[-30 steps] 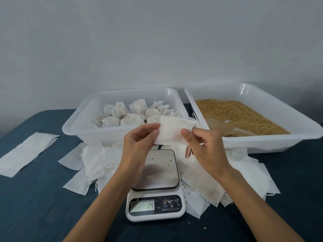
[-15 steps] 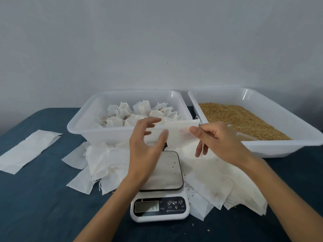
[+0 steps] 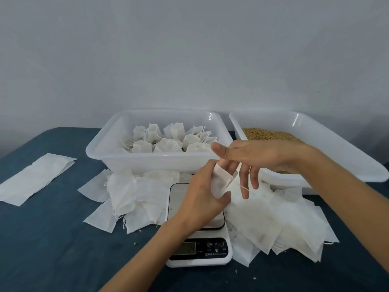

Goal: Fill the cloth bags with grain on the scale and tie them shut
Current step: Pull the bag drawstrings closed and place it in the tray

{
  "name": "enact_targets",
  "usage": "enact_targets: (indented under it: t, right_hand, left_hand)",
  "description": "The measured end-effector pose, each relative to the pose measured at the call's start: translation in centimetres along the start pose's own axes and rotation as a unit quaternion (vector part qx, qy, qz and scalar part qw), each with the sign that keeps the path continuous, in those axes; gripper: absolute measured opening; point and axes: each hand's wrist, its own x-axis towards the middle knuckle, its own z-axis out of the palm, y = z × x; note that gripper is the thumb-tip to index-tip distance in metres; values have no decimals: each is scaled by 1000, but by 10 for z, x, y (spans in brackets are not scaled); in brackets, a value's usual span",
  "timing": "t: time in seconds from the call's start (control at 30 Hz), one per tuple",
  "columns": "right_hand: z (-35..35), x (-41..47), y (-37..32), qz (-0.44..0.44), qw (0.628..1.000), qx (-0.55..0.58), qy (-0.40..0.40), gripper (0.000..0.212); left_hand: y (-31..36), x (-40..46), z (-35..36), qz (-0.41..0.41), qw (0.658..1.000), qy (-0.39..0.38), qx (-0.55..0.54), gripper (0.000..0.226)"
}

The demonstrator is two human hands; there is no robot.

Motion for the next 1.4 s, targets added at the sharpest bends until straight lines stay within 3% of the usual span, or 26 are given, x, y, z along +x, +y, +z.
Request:
enact_targets:
  t: [0.13,0.23,0.3,0.37,0.5,0.6,0.67,0.8,0.93,1.07,1.17,1.3,1.4]
  right_hand:
    - [4,5,-16,15,999,-29,-26,93]
    - [-2,4,-18,2,1000,-18,-2,89]
    - [-15,-3,-11,-13,999,16,49,84]
    - [-33,-12,8,-11,990,46,132,73]
    - [-66,-23,84,104,947,-35,302,35]
    - [-71,-26,147,255,914,-171,265,48]
    - [-65,-26,177,298,904,-190,239,53]
    - [-61,-16,210,279,912,-192,230,13]
    - [-65,-6,222,252,917,-190,243,32]
    - [-77,-6,230,250,910,-170,283,33]
    - [-88,-5,239,262,879,-174,358,28]
    - [-102,-5,243,308,810,-210,453,30]
    - [-109,0,243,363,774,-276,439,28]
  left_hand:
    - [3,-3,1,-39,989,-2,-142,57]
    - [2,0,-1,-51,984,35,-165,33]
    - [2,1,-3,-62,983,53,-166,20]
    - [3,1,-4,-75,979,58,-179,20]
    - [3,1,-4,-97,974,51,-196,26]
    - [2,0,-3,-109,972,51,-202,25]
    - [1,0,-3,-117,970,56,-207,22]
    - [-2,0,-2,-121,971,68,-194,23]
    - [-2,4,-3,-111,975,60,-181,28]
    - [-8,14,-8,-96,974,65,-194,21]
    - [-15,18,-9,-91,975,64,-190,22]
    - [-21,15,-9,-80,979,59,-178,23]
    - [-25,13,-11,-77,980,61,-175,24]
